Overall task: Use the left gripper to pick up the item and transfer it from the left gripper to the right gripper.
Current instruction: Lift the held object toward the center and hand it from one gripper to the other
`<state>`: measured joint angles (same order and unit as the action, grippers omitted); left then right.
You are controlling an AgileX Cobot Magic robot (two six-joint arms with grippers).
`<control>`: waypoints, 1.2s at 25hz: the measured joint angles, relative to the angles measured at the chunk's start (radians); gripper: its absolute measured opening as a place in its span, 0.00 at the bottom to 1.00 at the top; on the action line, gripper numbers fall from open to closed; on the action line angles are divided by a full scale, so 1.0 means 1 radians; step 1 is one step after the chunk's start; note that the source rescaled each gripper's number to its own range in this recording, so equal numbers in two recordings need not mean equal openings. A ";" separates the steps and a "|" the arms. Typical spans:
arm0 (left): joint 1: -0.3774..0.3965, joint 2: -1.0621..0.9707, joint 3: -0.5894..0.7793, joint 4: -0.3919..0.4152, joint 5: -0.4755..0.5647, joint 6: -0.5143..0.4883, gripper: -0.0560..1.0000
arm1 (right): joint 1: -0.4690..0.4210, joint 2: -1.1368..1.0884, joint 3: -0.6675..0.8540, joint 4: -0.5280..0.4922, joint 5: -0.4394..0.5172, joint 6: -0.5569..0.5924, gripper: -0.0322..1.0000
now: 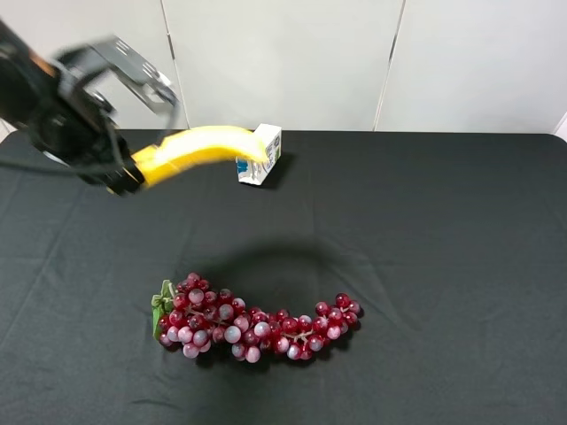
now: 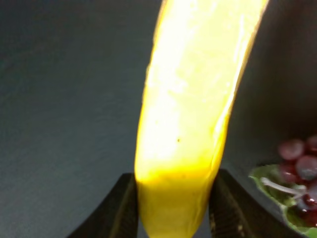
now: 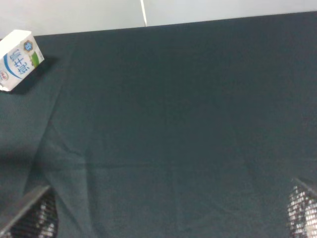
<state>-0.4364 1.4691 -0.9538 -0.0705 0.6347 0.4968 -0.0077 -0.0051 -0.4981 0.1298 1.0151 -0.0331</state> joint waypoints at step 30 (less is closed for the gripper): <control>-0.308 0.142 -0.081 0.005 -0.267 0.114 0.05 | 0.000 1.170 -0.115 1.093 -0.161 -0.892 1.00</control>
<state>-0.7441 1.6107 -1.0346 -0.0654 0.3675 0.6105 -0.0077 1.1645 -0.6127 1.2229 0.8541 -0.9251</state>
